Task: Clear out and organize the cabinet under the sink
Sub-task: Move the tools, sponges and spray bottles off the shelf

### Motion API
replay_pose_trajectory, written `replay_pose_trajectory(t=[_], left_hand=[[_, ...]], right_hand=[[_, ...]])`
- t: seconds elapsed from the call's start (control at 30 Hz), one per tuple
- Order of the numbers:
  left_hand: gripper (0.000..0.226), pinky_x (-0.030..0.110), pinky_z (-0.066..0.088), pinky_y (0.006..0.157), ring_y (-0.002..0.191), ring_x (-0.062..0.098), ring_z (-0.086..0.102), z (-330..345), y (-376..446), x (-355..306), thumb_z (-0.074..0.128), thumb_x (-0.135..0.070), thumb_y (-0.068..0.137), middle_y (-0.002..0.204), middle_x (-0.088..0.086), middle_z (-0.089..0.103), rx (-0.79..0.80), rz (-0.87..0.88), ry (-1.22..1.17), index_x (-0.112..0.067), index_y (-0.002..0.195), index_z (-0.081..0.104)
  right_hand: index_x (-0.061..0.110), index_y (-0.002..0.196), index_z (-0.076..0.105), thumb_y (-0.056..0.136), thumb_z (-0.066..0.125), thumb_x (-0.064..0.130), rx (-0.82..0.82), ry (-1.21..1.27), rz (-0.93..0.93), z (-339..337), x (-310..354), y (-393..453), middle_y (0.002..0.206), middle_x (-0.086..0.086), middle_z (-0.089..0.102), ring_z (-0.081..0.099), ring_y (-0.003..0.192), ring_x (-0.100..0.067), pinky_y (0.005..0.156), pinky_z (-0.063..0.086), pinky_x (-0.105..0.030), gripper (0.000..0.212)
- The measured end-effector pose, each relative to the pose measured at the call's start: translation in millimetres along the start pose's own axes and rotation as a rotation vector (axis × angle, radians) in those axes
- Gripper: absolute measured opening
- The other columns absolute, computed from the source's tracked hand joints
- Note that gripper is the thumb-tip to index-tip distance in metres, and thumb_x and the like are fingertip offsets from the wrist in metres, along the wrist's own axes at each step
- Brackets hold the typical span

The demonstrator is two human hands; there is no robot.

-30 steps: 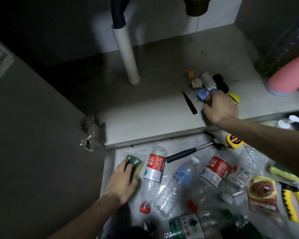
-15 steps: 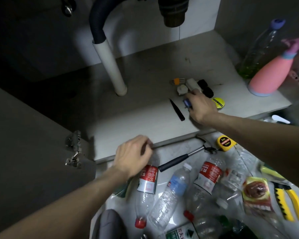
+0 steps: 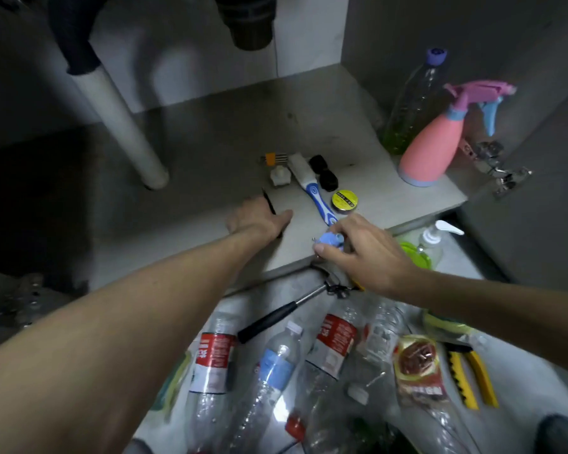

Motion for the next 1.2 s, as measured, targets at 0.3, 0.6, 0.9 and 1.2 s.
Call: replay_pose_trajectory(t=[0.3, 0.6, 0.9, 1.2], left_hand=[[0.023, 0.035, 0.042, 0.063, 0.071, 0.021, 0.059, -14.5, -28.9, 33.9, 0.049, -0.037, 0.096, 0.071, -0.003, 0.06, -0.096, 0.311, -0.351, -0.019, 0.082, 0.054], [0.021, 0.033, 0.026, 0.055, 0.064, 0.022, 0.056, 56.9, -143.5, 95.4, 0.025, -0.05, 0.1, 0.074, -0.014, 0.048, 0.133, 0.639, -0.121, -0.032, 0.099, 0.037], [0.016, 0.039, 0.041, 0.068, 0.088, 0.037, 0.065, 77.4, -116.3, 113.7, 0.026, -0.041, 0.106, 0.115, 0.005, 0.06, 0.17, 0.549, 0.078, -0.028, 0.107, 0.035], [0.052, 0.038, 0.042, 0.093, 0.113, 0.026, 0.047, 89.2, -110.4, 104.9, 0.055, -0.014, 0.081, 0.123, 0.004, 0.046, 0.219, 0.504, 0.17, -0.018, 0.131, 0.04]], right_hand=[[0.035, 0.093, 0.057, 0.087, 0.059, 0.064, 0.163, 0.083, 0.06, 15.5, -45.9, -58.2, 0.087, 0.014, 0.062, 0.056, 0.073, 0.0, 0.057, 0.042, -0.02, 0.029], [0.03, 0.108, 0.061, 0.083, 0.07, 0.044, 0.154, -0.039, -0.054, 75.5, -27.2, -40.1, 0.104, 0.012, 0.059, 0.048, 0.099, -0.009, 0.077, 0.042, -0.03, 0.03], [0.026, 0.099, 0.062, 0.08, 0.072, 0.042, 0.19, -0.191, -0.028, 103.9, -33.8, -41.1, 0.096, 0.008, 0.053, 0.048, 0.088, -0.012, 0.073, 0.037, -0.025, 0.026], [0.024, 0.111, 0.063, 0.089, 0.063, 0.041, 0.289, -0.219, -0.05, 102.1, -33.7, -39.2, 0.112, 0.003, 0.06, 0.05, 0.103, -0.014, 0.084, 0.04, -0.025, 0.027]])
Point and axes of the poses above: each hand's wrist, its own y-axis towards the middle knuckle, its own z-axis out of the palm, x = y × z, the point moved 1 cm from there along y, towards the middle knuckle
